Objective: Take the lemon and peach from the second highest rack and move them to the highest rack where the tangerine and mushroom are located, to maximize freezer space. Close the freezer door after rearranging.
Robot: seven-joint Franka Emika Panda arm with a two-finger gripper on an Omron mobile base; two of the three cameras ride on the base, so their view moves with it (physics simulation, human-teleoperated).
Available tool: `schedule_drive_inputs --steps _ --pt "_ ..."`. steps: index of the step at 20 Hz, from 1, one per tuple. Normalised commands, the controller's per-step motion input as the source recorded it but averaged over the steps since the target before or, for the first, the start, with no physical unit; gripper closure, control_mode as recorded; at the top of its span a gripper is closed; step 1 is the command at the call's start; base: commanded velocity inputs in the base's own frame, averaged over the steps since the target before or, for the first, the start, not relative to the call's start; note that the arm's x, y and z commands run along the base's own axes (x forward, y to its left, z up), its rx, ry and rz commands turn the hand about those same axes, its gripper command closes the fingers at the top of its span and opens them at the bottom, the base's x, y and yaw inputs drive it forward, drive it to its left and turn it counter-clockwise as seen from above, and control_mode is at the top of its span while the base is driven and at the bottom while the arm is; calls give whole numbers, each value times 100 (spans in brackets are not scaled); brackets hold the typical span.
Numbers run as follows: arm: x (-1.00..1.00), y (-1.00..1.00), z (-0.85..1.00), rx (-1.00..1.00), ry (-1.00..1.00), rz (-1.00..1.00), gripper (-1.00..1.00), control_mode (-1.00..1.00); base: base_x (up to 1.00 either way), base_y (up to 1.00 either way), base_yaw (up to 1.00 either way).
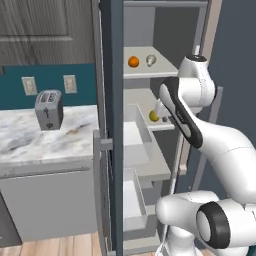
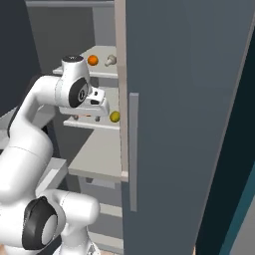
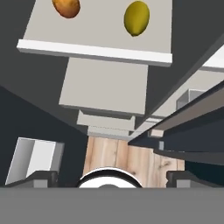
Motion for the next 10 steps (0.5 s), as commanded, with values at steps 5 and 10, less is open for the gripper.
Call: schedule_drive_inputs --steps 5,10 --pt "0 0 0 0 0 0 -100 100 0 -29 28" --pt "0 0 0 0 0 0 -100 100 0 -44 26"
